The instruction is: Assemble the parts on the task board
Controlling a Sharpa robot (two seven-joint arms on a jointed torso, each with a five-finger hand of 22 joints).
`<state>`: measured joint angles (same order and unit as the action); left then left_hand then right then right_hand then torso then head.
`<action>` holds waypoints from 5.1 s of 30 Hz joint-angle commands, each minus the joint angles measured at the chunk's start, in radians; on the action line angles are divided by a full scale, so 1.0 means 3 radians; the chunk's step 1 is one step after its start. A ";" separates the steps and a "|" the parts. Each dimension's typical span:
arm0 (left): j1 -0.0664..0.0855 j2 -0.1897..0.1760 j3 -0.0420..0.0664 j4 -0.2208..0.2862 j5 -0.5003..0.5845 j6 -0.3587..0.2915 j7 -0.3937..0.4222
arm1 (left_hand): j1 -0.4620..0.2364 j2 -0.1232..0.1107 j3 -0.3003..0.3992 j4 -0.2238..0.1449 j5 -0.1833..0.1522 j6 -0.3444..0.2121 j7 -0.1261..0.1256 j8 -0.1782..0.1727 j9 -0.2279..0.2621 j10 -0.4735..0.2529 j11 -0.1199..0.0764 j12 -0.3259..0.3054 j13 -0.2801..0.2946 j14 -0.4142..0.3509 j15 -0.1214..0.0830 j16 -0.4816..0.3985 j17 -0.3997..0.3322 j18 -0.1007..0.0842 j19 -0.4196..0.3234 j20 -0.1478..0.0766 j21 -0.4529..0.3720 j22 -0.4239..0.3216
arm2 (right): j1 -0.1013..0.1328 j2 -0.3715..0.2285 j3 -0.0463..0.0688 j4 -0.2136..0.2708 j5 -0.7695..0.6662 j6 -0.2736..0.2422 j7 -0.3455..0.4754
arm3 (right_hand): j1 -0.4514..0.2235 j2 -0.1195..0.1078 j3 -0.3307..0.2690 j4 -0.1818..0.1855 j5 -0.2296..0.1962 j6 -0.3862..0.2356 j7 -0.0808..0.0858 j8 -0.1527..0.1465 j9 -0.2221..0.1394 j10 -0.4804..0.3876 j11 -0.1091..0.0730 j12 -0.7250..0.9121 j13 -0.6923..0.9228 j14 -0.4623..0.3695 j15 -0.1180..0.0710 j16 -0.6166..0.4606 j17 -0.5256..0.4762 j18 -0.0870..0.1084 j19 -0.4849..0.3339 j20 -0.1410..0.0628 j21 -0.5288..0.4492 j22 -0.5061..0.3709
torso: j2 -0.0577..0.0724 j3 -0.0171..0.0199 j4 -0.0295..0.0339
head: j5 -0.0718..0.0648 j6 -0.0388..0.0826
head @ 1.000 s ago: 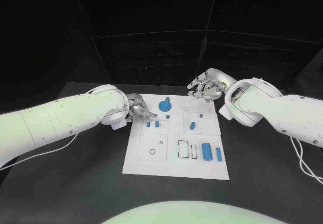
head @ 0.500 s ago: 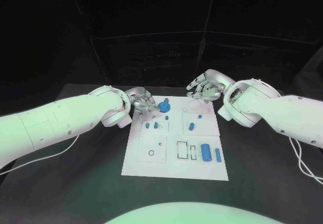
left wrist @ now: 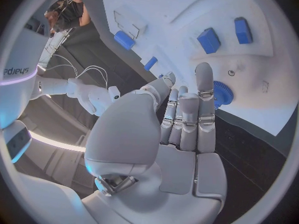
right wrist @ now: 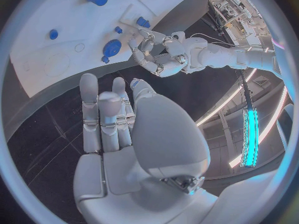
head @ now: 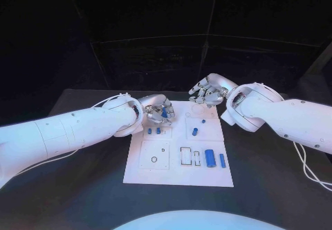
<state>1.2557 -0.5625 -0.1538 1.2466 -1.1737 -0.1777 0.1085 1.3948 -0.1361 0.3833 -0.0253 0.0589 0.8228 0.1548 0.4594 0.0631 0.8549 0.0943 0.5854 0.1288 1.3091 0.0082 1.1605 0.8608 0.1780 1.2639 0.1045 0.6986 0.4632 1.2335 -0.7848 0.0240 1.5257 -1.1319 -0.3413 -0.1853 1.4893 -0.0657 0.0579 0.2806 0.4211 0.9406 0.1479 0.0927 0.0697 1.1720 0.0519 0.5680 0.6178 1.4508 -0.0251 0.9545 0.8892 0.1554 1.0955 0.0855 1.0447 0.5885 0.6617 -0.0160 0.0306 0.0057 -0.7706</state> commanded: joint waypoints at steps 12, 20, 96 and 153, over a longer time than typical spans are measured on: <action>0.0007 0.0184 -0.0022 -0.0155 -0.0992 -0.0005 -0.0403 | -0.0098 -0.0003 0.0033 -0.0069 0.0005 0.0237 -0.0026 -0.0323 0.0005 0.0257 -0.0036 -0.0241 -0.0217 0.0535 -0.0048 0.0670 0.0881 -0.0029 0.0477 -0.0054 0.0407 0.0362 | 0.0006 0.0020 0.0002 0.0000 0.0001 0.0013 0.0026 | -0.0033 -0.0003 0.0004 0.0012 0.0022 0.0029 0.0002 0.0001 -0.0003 -0.0016 0.0009 -0.0018 -0.0003 -0.0003 0.0008 -0.0006 0.0003 0.0055 -0.0019 0.0003 -0.0014 -0.0005 | 0.0002 0.0000 -0.0002 | -0.0017 0.0010; 0.0009 0.0255 -0.0022 -0.0190 -0.1023 0.0050 -0.0480 | -0.0089 0.0026 0.0096 -0.0084 0.0010 0.0305 -0.0033 -0.0376 0.0006 0.0327 -0.0045 -0.0300 -0.0221 0.0565 -0.0058 0.0679 0.0884 -0.0049 0.0538 -0.0064 0.0498 0.0474 | 0.0006 0.0030 0.0002 -0.0001 0.0001 0.0008 0.0023 | -0.0033 -0.0003 0.0004 0.0012 0.0022 0.0029 0.0002 0.0001 -0.0003 -0.0016 0.0009 -0.0018 -0.0003 -0.0003 0.0008 -0.0006 0.0003 0.0055 -0.0019 0.0003 -0.0014 -0.0005 | 0.0001 0.0002 0.0005 | -0.0023 0.0001; 0.0004 0.0095 0.0129 -0.0148 -0.0820 0.0148 -0.0366 | -0.0118 0.0147 0.0324 -0.0182 0.0005 0.0749 -0.0065 -0.0699 0.0032 0.0876 -0.0102 -0.0887 -0.0214 0.0576 -0.0115 0.0608 0.0615 -0.0058 0.0632 -0.0126 0.0460 0.0496 | -0.0002 0.0070 0.0002 -0.0115 0.0021 -0.0013 0.0057 | -0.0026 0.0002 0.0017 0.0010 0.0026 0.0031 0.0002 0.0002 -0.0003 -0.0014 0.0008 -0.0016 -0.0010 0.0002 0.0007 -0.0004 0.0011 0.0054 -0.0011 0.0002 -0.0018 -0.0003 | -0.0020 -0.0003 0.0039 | -0.0047 0.0024; -0.0065 0.0101 0.0156 -0.0352 -0.0748 0.0607 -0.0588 | -0.0165 0.0110 0.0299 -0.0188 0.0001 0.0752 -0.0072 -0.0752 0.0027 0.0893 -0.0101 -0.0959 -0.0215 0.0569 -0.0112 0.0601 0.0583 -0.0068 0.0635 -0.0125 0.0491 0.0548 | -0.0025 0.0096 0.0002 -0.0116 0.0021 0.0001 0.0061 | -0.0022 0.0005 0.0024 0.0009 0.0029 0.0031 0.0003 0.0002 -0.0003 -0.0015 0.0008 -0.0015 -0.0014 0.0002 0.0007 -0.0011 0.0007 0.0056 -0.0012 0.0002 -0.0025 -0.0013 | -0.0021 -0.0004 0.0042 | -0.0028 -0.0015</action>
<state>1.2359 -0.5330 -0.1067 1.1425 -1.4005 -0.0242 -0.0528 1.3466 -0.0980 0.4744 -0.0804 0.0582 1.0469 0.1337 0.2361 0.0714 1.1167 0.0642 0.3005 0.0634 1.4670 -0.0195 1.3390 1.0366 0.1779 1.4496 0.0646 0.8406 0.6263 1.2243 -0.7567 0.0239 1.4894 -1.1263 -0.3410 -0.1757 1.4893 -0.0657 0.0608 0.2834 0.4245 0.9406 0.1479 0.0927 0.0697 1.1720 0.0519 0.5680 0.6152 1.4508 -0.0251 0.9545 0.8909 0.1554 1.0955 0.0854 1.0406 0.5858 0.6551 -0.0172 0.0434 -0.0029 -0.7749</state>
